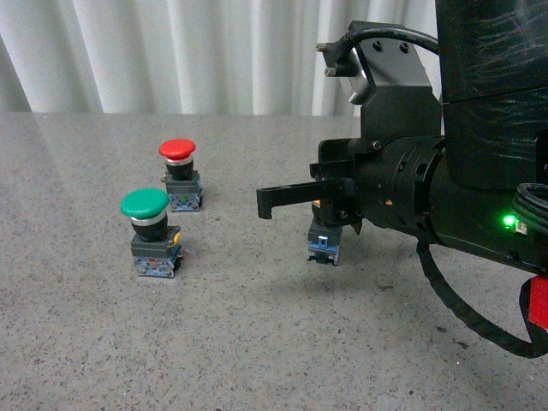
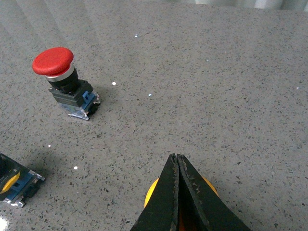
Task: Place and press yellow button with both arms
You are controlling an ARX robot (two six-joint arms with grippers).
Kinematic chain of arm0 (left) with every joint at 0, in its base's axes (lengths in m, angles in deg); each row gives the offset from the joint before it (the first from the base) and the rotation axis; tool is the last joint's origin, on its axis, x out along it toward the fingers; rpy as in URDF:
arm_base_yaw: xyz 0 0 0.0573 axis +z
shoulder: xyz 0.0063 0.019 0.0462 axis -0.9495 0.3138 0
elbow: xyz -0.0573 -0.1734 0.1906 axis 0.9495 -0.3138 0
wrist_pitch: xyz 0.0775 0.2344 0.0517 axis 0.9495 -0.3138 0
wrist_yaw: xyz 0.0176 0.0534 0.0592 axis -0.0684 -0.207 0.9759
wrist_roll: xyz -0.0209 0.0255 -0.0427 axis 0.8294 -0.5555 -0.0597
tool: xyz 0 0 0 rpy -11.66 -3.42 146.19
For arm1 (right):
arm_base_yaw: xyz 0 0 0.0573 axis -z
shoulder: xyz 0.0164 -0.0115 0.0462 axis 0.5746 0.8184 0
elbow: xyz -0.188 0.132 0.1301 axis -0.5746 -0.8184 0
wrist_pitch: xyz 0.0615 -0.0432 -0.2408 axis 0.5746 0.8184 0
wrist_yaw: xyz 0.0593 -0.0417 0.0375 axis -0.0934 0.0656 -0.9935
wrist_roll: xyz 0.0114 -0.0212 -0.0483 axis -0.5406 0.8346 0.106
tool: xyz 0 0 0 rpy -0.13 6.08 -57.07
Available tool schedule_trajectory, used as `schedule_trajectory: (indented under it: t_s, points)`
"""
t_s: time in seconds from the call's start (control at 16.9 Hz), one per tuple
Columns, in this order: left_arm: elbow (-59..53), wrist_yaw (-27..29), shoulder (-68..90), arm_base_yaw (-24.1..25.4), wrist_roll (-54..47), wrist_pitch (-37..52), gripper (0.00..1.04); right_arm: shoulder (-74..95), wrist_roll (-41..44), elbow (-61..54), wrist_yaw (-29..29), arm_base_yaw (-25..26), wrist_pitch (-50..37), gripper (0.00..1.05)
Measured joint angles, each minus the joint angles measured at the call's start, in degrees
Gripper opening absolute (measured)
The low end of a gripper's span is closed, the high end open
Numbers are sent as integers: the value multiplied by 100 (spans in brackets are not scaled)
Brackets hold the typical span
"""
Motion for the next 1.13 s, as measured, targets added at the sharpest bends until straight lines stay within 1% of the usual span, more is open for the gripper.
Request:
schedule_trajectory:
  t_s: [0.06,0.18,0.3,0.47,0.59,0.77,0.83,0.89,0.95,1.13]
  points:
    - [0,0,0,0,0,0,98,-15,9,-31,-13,9,-76,2]
    - [0,0,0,2,0,0,98,-144,-46,-243,-249,37,-466,2]
    - [0,0,0,2,0,0,98,-496,-219,-509,-608,11,-935,2]
    - [0,2,0,0,0,0,98,-1346,-627,-540,-944,-251,-1497,2]
    - [0,0,0,0,0,0,98,-1803,-774,-664,-1025,-411,-1405,2]
    - [0,0,0,2,0,0,98,-2538,-789,-1176,-824,-472,-1001,2]
    - [0,0,0,2,0,2,98,-3040,-787,-1445,-669,-527,-778,2]
    - [0,0,0,0,0,0,98,-3501,-603,-1672,4,-706,-540,2]
    - [0,-2,0,0,0,2,98,-4164,-107,-2127,1344,-833,-205,2]
    - [0,7,0,0,0,0,98,-4854,254,-2645,2188,-634,195,2]
